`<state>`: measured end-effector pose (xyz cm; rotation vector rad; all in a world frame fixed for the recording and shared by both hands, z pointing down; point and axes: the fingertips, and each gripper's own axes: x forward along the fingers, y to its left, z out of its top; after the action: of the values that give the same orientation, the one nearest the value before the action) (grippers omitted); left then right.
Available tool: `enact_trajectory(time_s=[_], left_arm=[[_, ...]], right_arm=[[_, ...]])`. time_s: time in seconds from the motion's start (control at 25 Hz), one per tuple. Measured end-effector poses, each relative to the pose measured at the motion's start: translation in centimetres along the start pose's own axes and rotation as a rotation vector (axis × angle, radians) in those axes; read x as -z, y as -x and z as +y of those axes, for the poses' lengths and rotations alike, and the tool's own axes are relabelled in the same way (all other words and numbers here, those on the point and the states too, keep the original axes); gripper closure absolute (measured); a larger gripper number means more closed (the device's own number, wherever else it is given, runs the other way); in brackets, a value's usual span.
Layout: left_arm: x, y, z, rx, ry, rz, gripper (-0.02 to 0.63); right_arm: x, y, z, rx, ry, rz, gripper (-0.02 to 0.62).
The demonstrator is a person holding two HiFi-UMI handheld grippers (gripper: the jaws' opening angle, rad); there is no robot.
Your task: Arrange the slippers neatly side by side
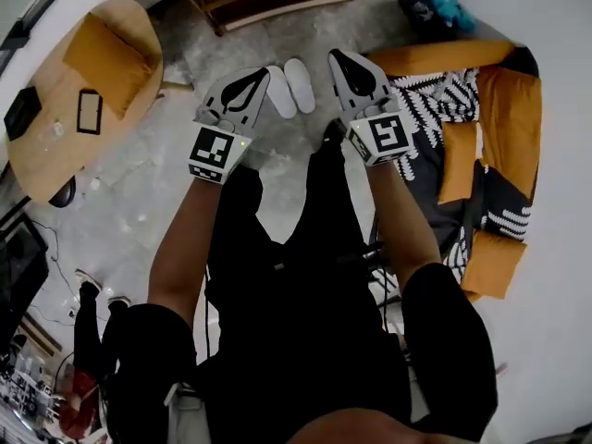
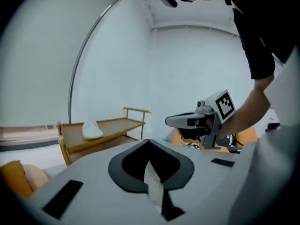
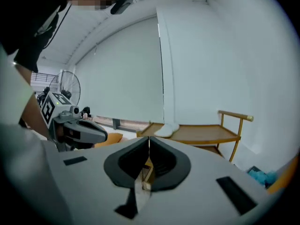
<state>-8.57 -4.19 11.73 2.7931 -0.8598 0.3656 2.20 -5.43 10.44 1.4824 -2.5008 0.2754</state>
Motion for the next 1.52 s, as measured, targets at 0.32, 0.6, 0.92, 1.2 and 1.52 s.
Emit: enact_trajectory(time_s=[0.32,0.6,0.92,1.2,1.52], left_arm=[[-16.1,12.3,1.9,0.0,0.013,-0.213,0.591],[-22.2,20.1,1.3,0.0,0.02,-0.286,0.591],[-24.4,22.9,-4.4,-0.197,0.06,-0.351,0.591],[-22.6,22.9,-12.0,-0.287,0.136,-0.385,0.591],[-16.9,24.2,-16.1,-0.553,0.182,-0.298,0.591]], right_arm=[[-15.1,5.3,7.9,-0.189,-0.07,-0.15,0.561],[-22.7,10.7,8.8,-0.163,-0.105,-0.211,0.563],[-24.5,18.5,5.8,-0.166,-0.014,-0.277,0.563],[-22.1,24.3,3.2,-0.22,-0.029,-0.282,0.565],[-17.2,26.9,4.4,-0.25,-0.088,-0.219,0.565]])
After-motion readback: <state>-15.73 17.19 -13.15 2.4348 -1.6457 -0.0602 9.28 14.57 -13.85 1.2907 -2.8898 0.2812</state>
